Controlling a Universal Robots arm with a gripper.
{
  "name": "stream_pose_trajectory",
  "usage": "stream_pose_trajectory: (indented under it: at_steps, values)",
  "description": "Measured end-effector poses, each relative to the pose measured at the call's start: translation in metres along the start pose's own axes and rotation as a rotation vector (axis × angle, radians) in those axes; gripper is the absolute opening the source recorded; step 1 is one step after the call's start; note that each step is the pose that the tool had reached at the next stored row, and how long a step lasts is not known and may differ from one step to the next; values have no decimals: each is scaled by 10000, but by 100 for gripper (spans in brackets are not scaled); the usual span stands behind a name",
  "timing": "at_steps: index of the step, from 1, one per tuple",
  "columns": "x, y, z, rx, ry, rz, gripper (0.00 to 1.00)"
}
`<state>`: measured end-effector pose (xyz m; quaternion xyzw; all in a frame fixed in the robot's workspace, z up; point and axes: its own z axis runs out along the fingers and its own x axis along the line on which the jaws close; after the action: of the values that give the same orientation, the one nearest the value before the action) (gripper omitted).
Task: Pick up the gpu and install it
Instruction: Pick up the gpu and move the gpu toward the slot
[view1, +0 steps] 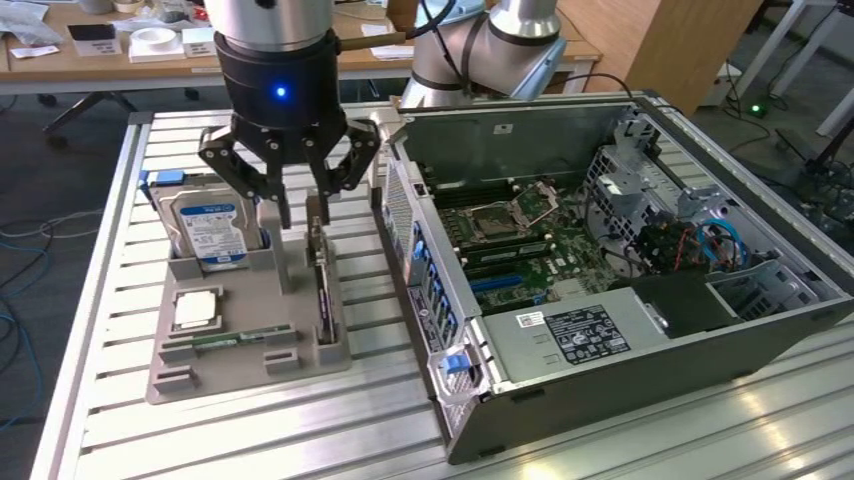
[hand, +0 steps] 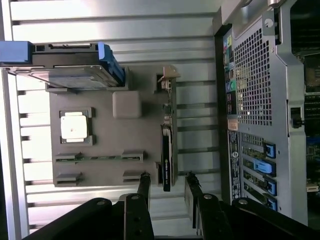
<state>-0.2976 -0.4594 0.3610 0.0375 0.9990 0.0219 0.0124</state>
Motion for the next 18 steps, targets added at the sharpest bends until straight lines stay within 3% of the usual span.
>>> stream_pose_trajectory:
  at_steps: [18]
  values:
    - [-13, -12, 328, 1, 22, 0, 41]
